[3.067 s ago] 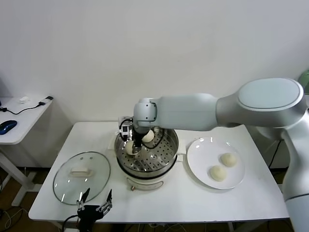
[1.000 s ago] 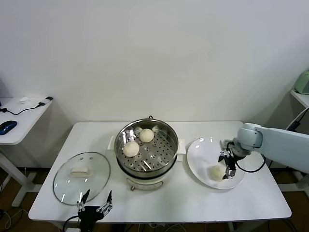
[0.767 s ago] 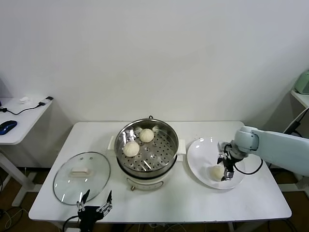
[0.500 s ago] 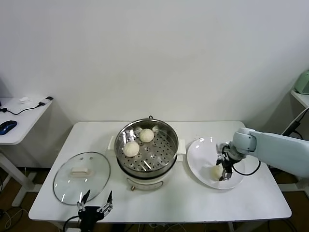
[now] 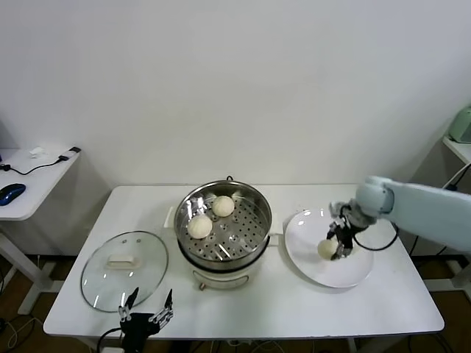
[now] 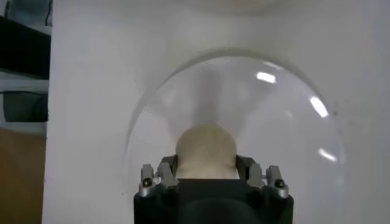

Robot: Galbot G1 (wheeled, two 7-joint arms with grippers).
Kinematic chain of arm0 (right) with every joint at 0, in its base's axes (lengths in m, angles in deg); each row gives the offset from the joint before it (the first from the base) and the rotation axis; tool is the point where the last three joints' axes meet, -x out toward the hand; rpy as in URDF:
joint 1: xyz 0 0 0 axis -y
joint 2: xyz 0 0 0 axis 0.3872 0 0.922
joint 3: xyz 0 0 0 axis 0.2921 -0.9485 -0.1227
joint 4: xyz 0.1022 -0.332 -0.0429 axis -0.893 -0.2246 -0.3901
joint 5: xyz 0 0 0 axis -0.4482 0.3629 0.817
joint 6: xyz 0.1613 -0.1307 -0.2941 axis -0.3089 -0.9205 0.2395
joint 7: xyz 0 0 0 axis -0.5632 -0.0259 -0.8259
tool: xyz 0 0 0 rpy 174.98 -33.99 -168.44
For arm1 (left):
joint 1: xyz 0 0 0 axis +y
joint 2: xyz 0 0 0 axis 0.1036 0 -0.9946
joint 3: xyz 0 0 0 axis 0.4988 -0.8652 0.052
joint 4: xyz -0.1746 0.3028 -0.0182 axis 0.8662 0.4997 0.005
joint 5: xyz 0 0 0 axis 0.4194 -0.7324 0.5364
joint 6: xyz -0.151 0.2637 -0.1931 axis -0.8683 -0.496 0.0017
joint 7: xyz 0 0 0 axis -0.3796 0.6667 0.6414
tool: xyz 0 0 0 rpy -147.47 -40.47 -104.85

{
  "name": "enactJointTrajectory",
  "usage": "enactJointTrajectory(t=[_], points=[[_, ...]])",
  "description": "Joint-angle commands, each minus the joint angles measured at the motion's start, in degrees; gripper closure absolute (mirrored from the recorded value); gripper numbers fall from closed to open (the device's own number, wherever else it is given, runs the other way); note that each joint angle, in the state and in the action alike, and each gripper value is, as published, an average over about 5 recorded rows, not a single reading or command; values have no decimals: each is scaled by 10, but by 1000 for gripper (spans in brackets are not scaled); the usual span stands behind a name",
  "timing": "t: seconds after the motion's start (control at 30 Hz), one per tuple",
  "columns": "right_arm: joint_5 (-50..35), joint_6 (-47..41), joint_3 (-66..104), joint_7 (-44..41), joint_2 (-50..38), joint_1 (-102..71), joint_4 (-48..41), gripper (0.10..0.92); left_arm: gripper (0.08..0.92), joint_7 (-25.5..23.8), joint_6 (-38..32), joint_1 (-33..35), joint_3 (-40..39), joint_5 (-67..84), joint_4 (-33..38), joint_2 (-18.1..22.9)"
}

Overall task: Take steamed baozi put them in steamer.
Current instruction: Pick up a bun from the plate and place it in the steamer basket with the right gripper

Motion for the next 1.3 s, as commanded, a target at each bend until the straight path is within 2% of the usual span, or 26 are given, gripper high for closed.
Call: enactJointTrajectory(t=[0.03,0.23,0.53,0.87,1.3], points=[[-61,82,-81,-73,91,253,24,389,177,0,-1,-1,-1,0,2,-3],[-45,169,-20,-90,189,285,75,389,177,0,-2,-2,-4,0,4,-3],[36,293,36,-87,306,167,123,389,177,0,-2,-2,-1,2,7,-1],[214,407,40,-64,350,47,27,389,177,1,-7,-3,4,4,-1,-1],[246,425,55,-35,379,-27,-53,389,177,2,-8,-4,5,4,-6,-2]])
